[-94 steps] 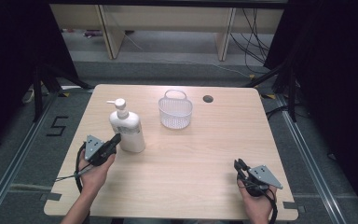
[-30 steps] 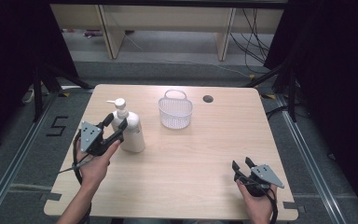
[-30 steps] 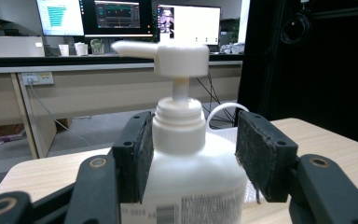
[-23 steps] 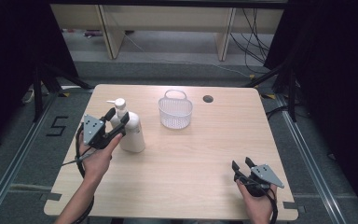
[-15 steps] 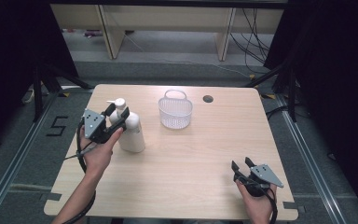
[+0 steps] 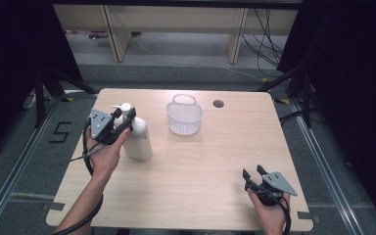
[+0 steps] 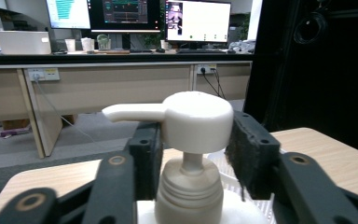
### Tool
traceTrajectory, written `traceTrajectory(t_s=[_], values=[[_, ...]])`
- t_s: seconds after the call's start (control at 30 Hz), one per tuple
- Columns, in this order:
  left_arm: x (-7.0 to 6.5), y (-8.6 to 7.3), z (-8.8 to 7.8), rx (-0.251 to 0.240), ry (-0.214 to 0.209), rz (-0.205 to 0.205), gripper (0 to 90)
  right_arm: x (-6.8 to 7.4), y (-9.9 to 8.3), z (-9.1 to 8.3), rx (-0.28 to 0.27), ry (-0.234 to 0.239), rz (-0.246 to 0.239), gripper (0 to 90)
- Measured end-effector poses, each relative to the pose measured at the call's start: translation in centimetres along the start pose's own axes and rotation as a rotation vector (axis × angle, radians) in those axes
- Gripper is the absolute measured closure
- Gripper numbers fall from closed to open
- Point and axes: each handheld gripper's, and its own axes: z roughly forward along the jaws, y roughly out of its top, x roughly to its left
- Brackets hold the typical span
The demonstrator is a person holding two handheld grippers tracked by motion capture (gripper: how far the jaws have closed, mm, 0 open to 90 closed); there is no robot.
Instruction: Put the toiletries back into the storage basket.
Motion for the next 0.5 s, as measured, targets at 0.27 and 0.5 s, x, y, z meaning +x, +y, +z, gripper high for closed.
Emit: traceTrajectory(t_s=[0.27, 0.5], values=[[0.04, 0.15, 0.0, 0.011, -0.007, -0.003, 59.0, -0.02, 0.03, 0.03, 0.009, 0.006, 0.003, 43.2], [0.02, 0.19, -0.09, 0.01, -0.012, -0.007, 59.2, 0.06, 0.0, 0.1, 0.006, 0.007, 0.012, 43.2]])
